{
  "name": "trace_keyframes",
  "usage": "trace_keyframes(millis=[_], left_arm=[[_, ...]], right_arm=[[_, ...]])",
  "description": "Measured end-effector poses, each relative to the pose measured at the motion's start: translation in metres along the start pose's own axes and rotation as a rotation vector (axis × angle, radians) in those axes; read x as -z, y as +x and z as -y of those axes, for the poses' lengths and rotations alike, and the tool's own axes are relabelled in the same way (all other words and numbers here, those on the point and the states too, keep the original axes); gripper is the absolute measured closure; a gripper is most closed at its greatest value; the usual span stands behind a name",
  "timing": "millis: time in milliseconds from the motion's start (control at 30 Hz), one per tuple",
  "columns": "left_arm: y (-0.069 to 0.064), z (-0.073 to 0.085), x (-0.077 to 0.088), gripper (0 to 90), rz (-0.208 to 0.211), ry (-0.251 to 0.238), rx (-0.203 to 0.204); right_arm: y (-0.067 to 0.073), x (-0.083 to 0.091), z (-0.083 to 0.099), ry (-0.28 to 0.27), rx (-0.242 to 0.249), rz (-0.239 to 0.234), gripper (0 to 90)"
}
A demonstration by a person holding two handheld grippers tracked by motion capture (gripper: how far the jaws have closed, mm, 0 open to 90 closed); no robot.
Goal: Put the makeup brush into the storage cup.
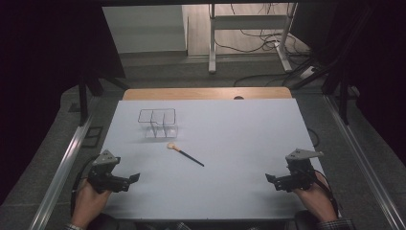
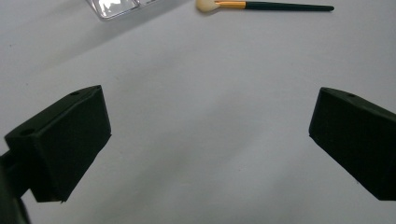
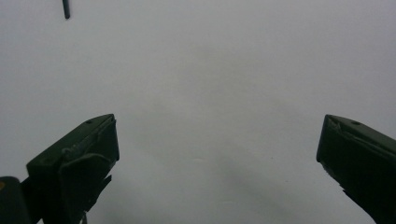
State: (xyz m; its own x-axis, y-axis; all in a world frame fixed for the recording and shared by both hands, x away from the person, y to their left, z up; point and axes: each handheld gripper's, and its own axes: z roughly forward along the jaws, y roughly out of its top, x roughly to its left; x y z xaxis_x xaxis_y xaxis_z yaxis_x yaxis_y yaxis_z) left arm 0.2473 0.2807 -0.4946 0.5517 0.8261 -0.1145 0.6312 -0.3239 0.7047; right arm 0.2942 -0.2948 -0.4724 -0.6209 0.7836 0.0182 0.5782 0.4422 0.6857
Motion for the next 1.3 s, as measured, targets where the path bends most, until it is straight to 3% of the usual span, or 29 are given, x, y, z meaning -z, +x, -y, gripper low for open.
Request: trace_keyframes(millis=[133,267,400,700,900,1300], left_arm=[[0.0,0.001,-0.001,0.0,-0.009,0.022,-0.001],[-0.001,0.001,-0.001,0.0,-0.011,0.023,0.002],[-0.001,0.0,-0.001,0.0,0.004,0.031,0.016],[-0.001,-0.001,-0.002,0.0,-0.005,0.044,0.02],[-0.003,-0.002,-0.001,0.0,-0.03,0.055,0.007],[-0.007,-0.012,-0.007,0.0,-0.025,0.093,-0.02]], right_arm=[[-0.001,-0.002,0.0,0.02,0.006,-0.03,0.0],[0.001,-0.002,-0.001,0.027,0.026,-0.026,0.0],[0.001,-0.002,0.0,0.027,0.017,-0.028,0.0],[0.001,-0.002,0.001,0.034,0.029,-0.022,0.0],[0.001,-0.002,0.001,0.036,0.029,-0.024,0.0],[0.001,-0.003,0.001,0.052,0.021,-0.022,0.0]])
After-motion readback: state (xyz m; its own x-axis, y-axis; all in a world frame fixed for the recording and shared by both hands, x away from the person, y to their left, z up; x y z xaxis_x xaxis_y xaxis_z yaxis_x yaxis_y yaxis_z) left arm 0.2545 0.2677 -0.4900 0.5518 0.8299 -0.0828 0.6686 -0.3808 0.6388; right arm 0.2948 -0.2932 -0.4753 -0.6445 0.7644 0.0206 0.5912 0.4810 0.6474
